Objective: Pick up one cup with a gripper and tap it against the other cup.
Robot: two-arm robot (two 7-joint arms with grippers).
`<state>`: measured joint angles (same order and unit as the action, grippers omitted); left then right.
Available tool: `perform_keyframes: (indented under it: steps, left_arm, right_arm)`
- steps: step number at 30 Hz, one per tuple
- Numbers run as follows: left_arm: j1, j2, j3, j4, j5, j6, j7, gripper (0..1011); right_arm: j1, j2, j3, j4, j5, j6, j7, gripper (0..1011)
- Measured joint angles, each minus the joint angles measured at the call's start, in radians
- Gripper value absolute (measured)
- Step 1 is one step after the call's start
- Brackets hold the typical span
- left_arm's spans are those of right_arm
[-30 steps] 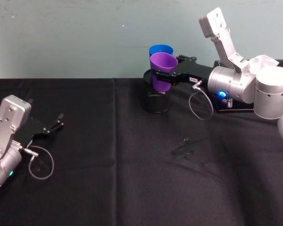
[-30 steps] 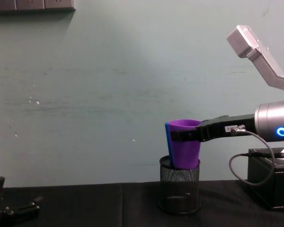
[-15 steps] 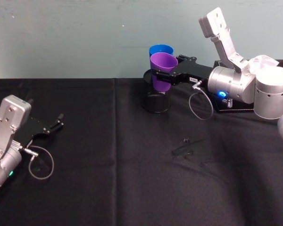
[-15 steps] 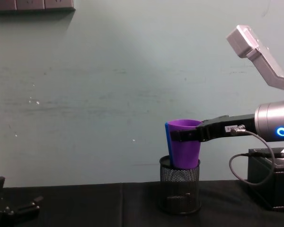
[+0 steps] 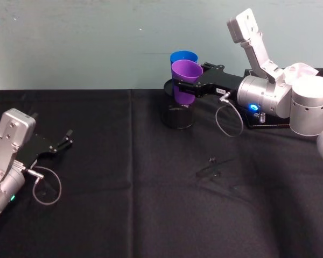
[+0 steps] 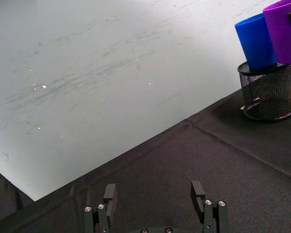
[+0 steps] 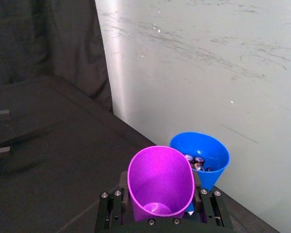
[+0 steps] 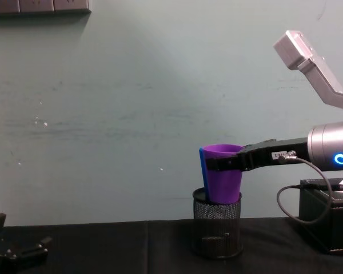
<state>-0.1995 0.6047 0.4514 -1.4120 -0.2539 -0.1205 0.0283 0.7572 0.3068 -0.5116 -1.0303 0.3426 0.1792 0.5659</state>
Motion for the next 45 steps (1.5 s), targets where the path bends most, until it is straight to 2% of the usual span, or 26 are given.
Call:
perform_keyframes:
  steps: [17,25,31,37,45]
  left_arm:
    - [0.0,0.0,0.0,0.0,0.0,0.0,0.0,1000]
    - [0.0,0.0,0.0,0.0,0.0,0.0,0.0,1000]
    - [0.0,0.0,0.0,0.0,0.0,0.0,0.0,1000]
    - [0.0,0.0,0.0,0.0,0.0,0.0,0.0,1000]
    - [0.0,0.0,0.0,0.0,0.0,0.0,0.0,1000]
  right_arm:
    - [0.0,0.0,0.0,-0.001,0.0,0.0,0.0,718]
    - [-0.053,0.045,-0.002,-0.107,0.004,0.022,0.01,718]
    - [-0.128,0.097,0.016,-0.22,0.037,0.045,0.009,718]
    - [-0.184,0.133,0.026,-0.293,0.068,0.058,0.002,718]
    - [-0.242,0.164,0.02,-0.335,0.093,0.047,0.002,718]
